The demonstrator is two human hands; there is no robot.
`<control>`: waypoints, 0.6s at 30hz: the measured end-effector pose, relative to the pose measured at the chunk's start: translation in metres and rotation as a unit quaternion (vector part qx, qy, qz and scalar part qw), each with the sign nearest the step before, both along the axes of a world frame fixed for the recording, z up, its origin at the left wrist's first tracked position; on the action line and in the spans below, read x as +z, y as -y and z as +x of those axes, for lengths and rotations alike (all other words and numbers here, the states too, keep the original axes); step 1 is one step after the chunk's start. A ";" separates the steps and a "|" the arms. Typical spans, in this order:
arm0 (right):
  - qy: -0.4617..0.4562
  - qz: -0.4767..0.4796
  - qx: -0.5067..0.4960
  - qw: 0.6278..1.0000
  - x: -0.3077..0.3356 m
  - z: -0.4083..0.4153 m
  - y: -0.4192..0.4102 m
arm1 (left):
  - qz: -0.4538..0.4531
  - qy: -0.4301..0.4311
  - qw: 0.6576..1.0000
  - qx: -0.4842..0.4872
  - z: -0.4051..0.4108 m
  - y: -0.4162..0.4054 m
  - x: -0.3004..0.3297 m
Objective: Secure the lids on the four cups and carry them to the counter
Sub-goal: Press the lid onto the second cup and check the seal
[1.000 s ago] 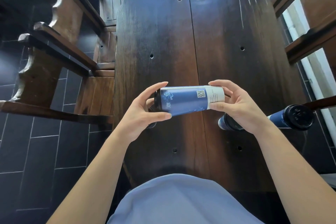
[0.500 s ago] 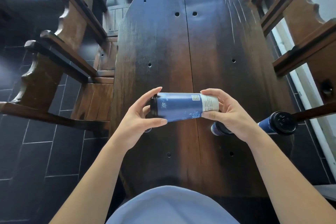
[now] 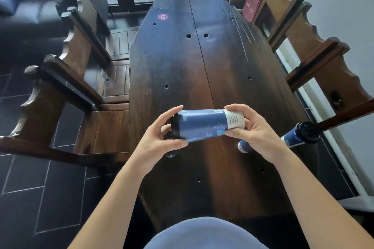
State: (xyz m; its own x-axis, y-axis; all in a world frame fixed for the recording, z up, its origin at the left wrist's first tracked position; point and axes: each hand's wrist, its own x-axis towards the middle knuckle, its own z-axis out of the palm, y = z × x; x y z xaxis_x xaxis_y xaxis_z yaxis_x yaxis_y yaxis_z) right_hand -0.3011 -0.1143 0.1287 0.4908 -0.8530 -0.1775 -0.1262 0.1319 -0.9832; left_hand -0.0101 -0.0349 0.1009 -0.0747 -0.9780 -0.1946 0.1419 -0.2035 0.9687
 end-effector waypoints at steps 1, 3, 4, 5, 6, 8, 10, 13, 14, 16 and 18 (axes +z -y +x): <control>-0.002 -0.001 -0.002 1.000 0.001 0.000 -0.001 | -0.004 -0.003 1.000 -0.002 0.001 0.001 0.000; -0.010 0.000 -0.003 1.000 0.002 -0.002 -0.001 | -0.007 -0.011 1.000 0.003 0.000 0.002 0.001; -0.019 0.000 -0.002 1.000 0.003 -0.003 0.000 | -0.008 -0.015 1.000 0.005 -0.001 0.003 0.000; -0.030 0.000 -0.001 1.000 0.003 -0.005 0.000 | -0.006 -0.020 1.000 0.006 -0.002 0.003 -0.001; -0.039 -0.001 -0.001 0.999 0.003 -0.007 0.001 | -0.004 -0.025 1.000 0.006 -0.004 0.003 -0.002; -0.047 -0.005 0.000 0.999 0.004 -0.011 0.004 | -0.001 -0.035 0.999 0.009 -0.008 0.003 -0.004; -0.049 -0.010 0.002 0.999 0.005 -0.016 0.008 | -0.006 -0.037 0.999 0.018 -0.017 0.003 -0.003; -0.038 -0.009 0.016 0.999 0.005 -0.029 0.014 | -0.011 -0.020 0.999 0.031 -0.033 0.004 -0.002; -0.036 -0.011 0.021 0.999 0.004 -0.034 0.016 | -0.007 -0.012 0.999 0.040 -0.039 0.004 0.000; -0.027 -0.020 0.030 0.999 0.002 -0.043 0.019 | -0.001 -0.005 0.998 0.058 -0.050 0.005 0.003; -0.018 -0.022 0.046 0.999 0.001 -0.051 0.024 | 0.005 -0.008 0.998 0.065 -0.062 0.006 0.006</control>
